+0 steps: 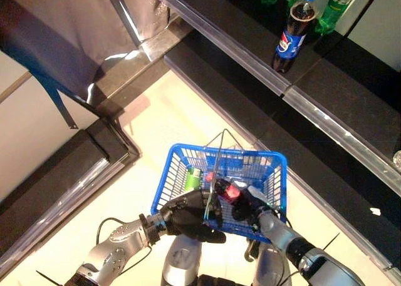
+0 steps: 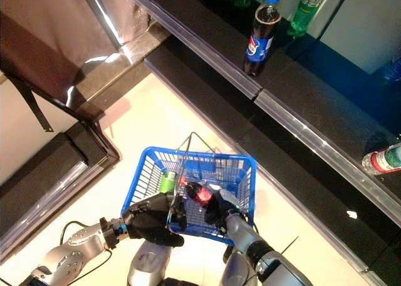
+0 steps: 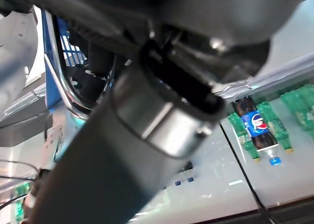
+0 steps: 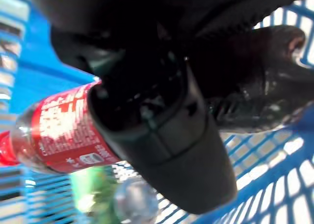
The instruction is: Pick up the drink and place into the basket.
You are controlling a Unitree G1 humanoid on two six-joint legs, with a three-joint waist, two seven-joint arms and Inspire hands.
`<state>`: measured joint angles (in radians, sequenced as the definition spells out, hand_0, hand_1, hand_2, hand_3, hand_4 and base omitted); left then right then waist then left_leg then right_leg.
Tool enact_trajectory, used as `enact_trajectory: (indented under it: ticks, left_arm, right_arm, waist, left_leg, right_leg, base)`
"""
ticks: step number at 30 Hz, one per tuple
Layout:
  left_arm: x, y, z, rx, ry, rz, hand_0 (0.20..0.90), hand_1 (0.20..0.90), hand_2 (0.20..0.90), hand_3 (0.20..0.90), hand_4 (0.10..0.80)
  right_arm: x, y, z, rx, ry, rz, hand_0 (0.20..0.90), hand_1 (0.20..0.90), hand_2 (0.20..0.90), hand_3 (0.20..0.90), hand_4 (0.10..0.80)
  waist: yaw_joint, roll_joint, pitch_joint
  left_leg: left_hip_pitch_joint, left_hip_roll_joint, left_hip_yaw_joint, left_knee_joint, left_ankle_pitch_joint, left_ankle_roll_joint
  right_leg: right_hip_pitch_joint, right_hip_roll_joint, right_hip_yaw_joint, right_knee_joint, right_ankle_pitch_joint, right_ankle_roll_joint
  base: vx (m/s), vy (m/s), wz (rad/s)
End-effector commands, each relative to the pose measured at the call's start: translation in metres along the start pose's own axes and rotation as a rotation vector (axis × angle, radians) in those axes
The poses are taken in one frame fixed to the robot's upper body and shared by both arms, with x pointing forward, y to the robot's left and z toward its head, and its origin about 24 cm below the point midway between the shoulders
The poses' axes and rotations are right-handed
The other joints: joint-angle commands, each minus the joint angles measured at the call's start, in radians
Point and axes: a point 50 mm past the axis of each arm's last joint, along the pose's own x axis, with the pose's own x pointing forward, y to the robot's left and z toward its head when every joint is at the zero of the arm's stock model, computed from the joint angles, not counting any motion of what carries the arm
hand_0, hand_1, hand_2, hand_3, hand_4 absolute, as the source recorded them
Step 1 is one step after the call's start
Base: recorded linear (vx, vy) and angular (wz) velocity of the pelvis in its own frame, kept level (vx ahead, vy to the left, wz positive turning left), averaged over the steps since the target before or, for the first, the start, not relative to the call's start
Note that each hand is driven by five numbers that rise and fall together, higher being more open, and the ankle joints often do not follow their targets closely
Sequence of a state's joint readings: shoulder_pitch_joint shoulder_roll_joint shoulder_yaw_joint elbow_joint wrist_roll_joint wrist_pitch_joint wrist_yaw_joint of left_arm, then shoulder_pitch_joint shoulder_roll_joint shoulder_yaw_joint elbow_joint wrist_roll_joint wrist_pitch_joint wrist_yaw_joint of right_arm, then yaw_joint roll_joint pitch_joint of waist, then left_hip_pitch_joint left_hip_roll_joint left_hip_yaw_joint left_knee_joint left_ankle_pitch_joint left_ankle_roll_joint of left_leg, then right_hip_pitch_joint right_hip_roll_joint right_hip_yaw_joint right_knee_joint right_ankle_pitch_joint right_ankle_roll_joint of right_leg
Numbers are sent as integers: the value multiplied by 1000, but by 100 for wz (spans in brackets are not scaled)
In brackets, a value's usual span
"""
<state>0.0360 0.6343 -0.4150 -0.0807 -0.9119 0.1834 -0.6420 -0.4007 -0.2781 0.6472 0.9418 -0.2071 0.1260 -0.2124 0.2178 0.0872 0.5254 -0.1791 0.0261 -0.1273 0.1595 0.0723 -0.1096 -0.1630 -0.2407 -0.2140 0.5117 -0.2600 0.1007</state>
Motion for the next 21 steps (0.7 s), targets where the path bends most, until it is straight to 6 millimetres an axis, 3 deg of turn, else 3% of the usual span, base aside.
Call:
enact_trajectory:
  ticks: [1, 4, 8, 14, 15, 16, 18, 21]
  left_arm:
    - [13, -80, 100, 297, -537, -552, 300, 300, 300, 200, 100]
    - [16, -84, 98, 307, -529, -570, 300, 300, 300, 200, 100]
    - [20, -89, 98, 305, -517, -587, 300, 300, 300, 200, 100]
    - [26, -96, 93, 255, -496, -598, 300, 300, 300, 200, 100]
    - [27, -97, 92, 240, -493, -596, 300, 300, 300, 200, 100]
    - [27, -96, 92, 238, -492, -594, 300, 300, 300, 200, 100]
    - [28, -95, 91, 232, -493, -581, 300, 300, 300, 200, 100]
    - [28, -91, 88, 219, -487, -551, 300, 300, 300, 200, 100]
  right_arm:
    - [-5, -14, -45, -159, 137, -107, 300, 300, 300, 200, 100]
    - [-5, -18, -57, -147, 260, -110, 300, 300, 300, 200, 100]
    - [-10, -12, -76, -145, 450, 23, 300, 300, 300, 200, 100]
    - [-7, -13, -72, -18, 491, 26, 300, 300, 300, 200, 100]
    - [-7, -11, -74, 30, 486, 11, 368, 368, 368, 280, 180]
    - [-7, -11, -74, 39, 483, 6, 500, 500, 500, 433, 333]
    - [-7, -12, -73, 75, 459, -12, 900, 900, 900, 900, 800]
    - [-6, -11, -71, 132, 408, -38, 900, 900, 900, 900, 800]
  waist:
    - [14, 12, -96]
    - [20, 22, -85]
    - [30, 30, -81]
    - [45, 35, -79]
    - [46, 35, -81]
    - [45, 35, -82]
    - [43, 36, -83]
    - [38, 34, -86]
  left_leg:
    - [-42, -70, 38, 169, -117, 95]
    - [-49, -76, 31, 172, -113, 94]
    - [-50, -78, 27, 175, -108, 93]
    - [-41, -81, 15, 176, -101, 90]
    - [-38, -82, 13, 175, -102, 91]
    - [-37, -82, 13, 174, -103, 91]
    - [-33, -81, 14, 171, -106, 93]
    - [-28, -80, 15, 167, -108, 93]
  right_leg:
    - [15, 74, -42, -78, 104, -105]
    - [10, 71, -46, -73, 105, -105]
    - [8, 69, -51, -65, 105, -107]
    - [19, 67, -59, -61, 107, -110]
    - [19, 67, -59, -59, 109, -110]
    - [19, 67, -58, -59, 109, -110]
    - [20, 67, -57, -58, 109, -109]
    - [23, 66, -54, -61, 111, -107]
  base:
    - [0, 0, 0]
    - [-11, -4, 0]
    - [3, -4, 1]
    - [39, -6, 5]
    - [37, 9, 5]
    - [34, 12, 6]
    - [29, 23, 5]
    - [22, 22, 1]
